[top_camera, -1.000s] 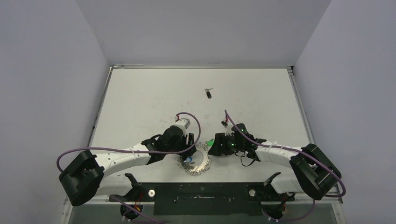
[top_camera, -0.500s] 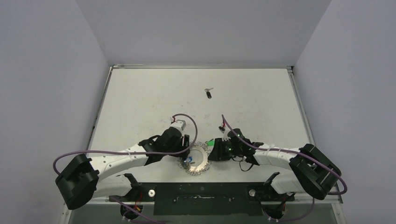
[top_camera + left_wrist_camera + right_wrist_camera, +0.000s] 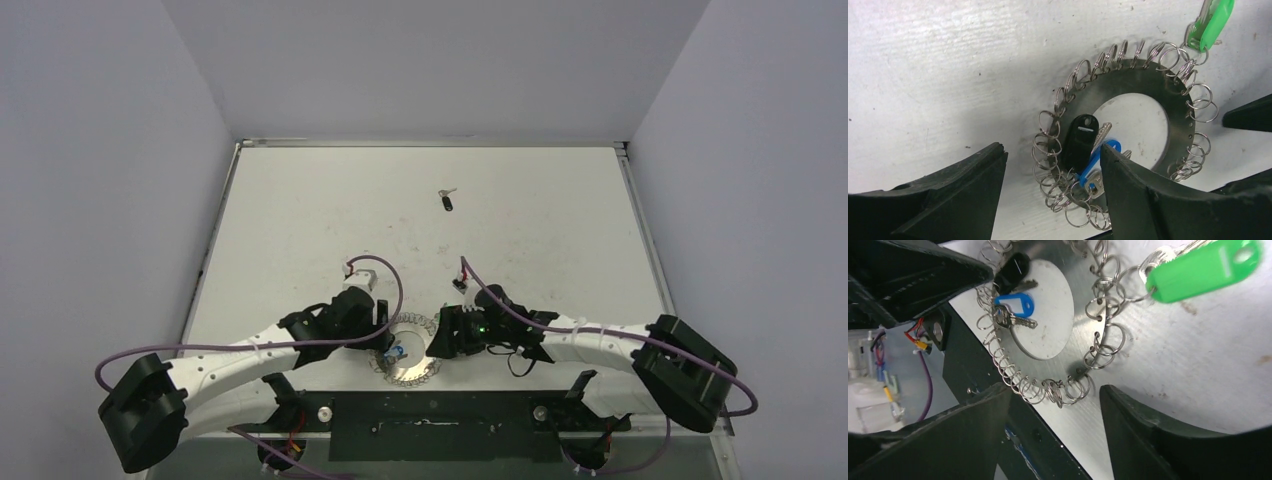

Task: Put the keys on the keyring

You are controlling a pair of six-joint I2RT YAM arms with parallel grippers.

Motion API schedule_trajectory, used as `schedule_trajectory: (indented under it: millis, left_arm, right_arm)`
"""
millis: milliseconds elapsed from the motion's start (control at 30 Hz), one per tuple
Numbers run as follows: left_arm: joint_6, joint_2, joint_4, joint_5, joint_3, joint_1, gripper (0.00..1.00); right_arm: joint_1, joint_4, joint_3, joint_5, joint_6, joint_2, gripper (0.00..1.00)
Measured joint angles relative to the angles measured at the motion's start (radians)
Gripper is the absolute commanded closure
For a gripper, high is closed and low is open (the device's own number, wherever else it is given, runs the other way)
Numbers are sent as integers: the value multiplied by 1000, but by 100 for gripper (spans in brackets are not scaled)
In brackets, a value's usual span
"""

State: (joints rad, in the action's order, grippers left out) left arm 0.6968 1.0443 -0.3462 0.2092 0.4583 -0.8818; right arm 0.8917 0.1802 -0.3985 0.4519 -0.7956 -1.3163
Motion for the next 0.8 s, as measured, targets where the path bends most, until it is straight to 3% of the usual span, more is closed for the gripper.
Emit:
schedule_trajectory:
  millis: [200, 400, 567, 667, 800]
  left_arm:
    - [84, -125, -24, -6, -66, 10, 36]
    - [151, -159, -32, -46, -105, 30, 40]
    - [166, -94, 18, -117, -104, 55, 45]
    - [164, -3, 56, -161, -66, 81, 62]
    - [142, 132, 85, -213, 0, 125, 67]
  right_arm:
    - [-6, -134, -22, -104, 51, 182, 29]
    - [-22, -166, -23, -122, 53, 159, 41]
    - [-27, -101, -9, -101, 31, 63, 41]
    - [-35, -89, -9, -94, 36, 29, 41]
    - [-68, -103, -35, -97, 84, 18, 42]
